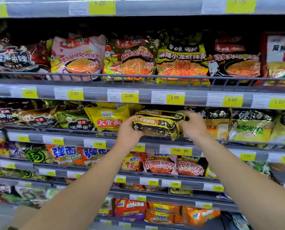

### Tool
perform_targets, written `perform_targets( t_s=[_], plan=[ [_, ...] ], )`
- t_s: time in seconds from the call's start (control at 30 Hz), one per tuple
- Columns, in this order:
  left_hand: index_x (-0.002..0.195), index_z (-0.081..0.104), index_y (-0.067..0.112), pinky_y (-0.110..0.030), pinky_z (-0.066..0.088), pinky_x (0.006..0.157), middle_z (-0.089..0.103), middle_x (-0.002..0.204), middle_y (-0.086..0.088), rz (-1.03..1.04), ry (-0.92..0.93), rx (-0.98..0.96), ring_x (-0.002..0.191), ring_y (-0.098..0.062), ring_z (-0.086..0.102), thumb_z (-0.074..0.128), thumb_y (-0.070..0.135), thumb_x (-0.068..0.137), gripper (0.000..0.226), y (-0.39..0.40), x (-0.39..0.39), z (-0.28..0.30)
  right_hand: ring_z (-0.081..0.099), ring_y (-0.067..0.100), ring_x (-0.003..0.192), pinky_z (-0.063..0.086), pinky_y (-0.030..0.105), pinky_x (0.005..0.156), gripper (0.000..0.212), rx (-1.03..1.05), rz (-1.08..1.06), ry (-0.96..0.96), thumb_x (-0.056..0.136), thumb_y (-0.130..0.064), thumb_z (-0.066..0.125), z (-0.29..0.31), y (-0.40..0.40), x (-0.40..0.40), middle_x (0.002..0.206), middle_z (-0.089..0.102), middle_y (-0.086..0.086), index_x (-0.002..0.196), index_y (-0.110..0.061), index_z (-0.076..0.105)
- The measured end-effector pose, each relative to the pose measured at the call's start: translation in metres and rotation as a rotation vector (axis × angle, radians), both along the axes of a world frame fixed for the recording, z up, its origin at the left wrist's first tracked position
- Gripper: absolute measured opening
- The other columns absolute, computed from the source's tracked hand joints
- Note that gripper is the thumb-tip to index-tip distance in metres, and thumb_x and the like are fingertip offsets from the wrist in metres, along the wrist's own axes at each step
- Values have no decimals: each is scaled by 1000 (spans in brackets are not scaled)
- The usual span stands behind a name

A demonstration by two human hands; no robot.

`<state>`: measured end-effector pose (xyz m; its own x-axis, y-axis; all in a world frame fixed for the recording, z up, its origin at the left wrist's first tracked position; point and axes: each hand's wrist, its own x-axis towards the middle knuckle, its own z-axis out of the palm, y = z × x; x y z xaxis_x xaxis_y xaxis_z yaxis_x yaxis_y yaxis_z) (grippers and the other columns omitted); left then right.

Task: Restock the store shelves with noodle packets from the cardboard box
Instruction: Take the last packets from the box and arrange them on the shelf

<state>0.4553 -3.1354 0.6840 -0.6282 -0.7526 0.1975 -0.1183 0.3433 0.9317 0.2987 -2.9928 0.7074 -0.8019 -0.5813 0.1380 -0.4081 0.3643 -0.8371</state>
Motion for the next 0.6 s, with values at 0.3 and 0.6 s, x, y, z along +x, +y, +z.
perform_targets(
  t_s=[0.3, 0.6],
  plan=[
    [110, 66, 11, -24, 43, 66, 71, 95, 0, 263, -145, -183, 79, -16, 60, 86, 25, 71, 46, 1, -16, -15, 62, 23, 107, 51, 46, 95, 32, -218, -49, -144, 86, -13, 58, -11, 3, 6, 119, 66, 4, 115, -26, 64],
    [107, 68, 18, -27, 49, 77, 71, 100, 1, 327, 32, -194, 91, -17, 63, 86, 24, 69, 43, 12, -21, -13, 54, 13, 63, 40, 26, 52, 26, -349, -103, -101, 94, -5, 53, 3, 5, 10, 88, 66, 0, 95, -31, 58]
  ],
)
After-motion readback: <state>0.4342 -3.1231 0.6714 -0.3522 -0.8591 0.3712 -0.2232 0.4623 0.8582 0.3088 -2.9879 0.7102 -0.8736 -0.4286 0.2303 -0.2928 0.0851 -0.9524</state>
